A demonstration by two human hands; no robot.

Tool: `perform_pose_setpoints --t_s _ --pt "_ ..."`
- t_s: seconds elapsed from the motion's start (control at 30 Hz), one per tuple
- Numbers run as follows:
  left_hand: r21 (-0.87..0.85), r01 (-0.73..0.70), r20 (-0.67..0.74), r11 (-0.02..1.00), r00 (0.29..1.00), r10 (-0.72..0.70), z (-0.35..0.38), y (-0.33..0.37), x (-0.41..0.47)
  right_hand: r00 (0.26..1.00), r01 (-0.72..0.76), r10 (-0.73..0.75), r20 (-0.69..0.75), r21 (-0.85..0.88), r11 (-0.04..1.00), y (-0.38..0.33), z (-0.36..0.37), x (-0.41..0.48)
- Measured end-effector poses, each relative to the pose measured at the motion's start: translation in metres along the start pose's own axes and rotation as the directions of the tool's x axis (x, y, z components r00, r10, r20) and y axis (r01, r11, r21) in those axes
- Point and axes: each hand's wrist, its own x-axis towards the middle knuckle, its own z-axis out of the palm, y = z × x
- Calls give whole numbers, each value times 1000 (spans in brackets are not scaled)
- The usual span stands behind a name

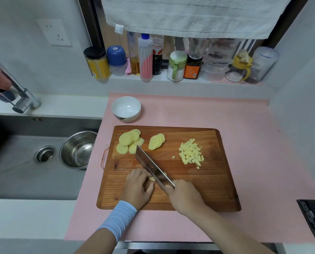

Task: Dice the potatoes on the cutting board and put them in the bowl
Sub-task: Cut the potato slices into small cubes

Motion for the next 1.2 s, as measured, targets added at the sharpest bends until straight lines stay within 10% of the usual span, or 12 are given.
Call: perform_pose_setpoints --t_s 0.4,0.6,0.93,1.2 --pt "60 69 192 996 978 -79 5 37 37 993 44 -41 -108 28 999 19 -42 6" --pt "-96 252 4 963 968 -252 10 48 55 985 29 -28 -172 2 1000 41 -66 11" --pt "-30 -178 366 984 914 176 17 51 74 986 62 -44 -161 113 992 56 -78 15" --pt "-150 42 -328 988 940 -90 -31 59 104 887 174 -302 -351 -353 920 74 -87 7"
